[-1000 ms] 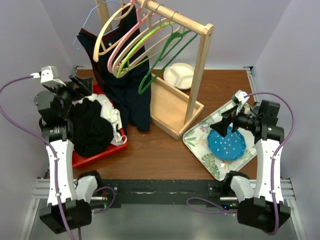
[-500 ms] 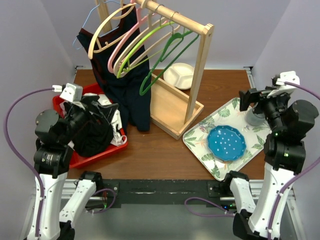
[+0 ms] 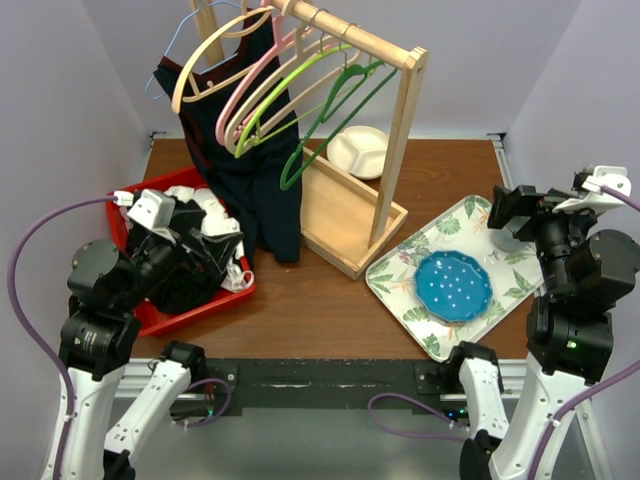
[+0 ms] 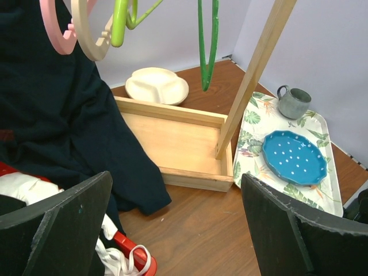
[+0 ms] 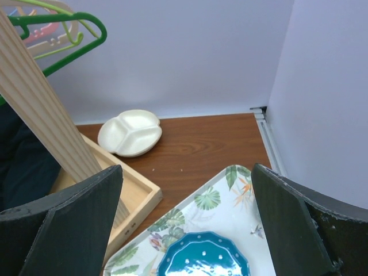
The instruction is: Place the tank top on the hanger
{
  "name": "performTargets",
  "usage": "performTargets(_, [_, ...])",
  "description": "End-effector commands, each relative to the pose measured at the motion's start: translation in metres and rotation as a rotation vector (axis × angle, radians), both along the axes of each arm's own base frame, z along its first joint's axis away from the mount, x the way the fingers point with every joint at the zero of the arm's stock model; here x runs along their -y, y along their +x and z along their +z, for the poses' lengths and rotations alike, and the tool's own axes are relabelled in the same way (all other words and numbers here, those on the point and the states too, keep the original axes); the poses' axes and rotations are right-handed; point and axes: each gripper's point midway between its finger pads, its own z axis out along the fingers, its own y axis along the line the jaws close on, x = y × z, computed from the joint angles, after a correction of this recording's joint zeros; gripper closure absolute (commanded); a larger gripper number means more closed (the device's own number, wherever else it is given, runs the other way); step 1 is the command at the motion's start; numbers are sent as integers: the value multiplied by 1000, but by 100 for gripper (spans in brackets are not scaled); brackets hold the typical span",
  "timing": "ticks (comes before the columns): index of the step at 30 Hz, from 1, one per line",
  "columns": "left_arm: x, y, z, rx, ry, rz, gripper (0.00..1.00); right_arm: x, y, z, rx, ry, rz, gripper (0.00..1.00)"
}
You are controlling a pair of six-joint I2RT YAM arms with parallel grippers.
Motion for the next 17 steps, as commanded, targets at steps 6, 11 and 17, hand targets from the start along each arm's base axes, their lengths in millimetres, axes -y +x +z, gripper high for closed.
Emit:
performTargets(6, [10,-13,3,18,-23,-68,0,-5,-2,-3,-25,60,17,1])
performTargets(11, [17,-17,3,13,-49,-112,0,-4,-1,-8,-30,68,12,1])
performTargets(17, [13,-11,1,-3,-38,-79,0,-3,4,-15,-49,75,10,1])
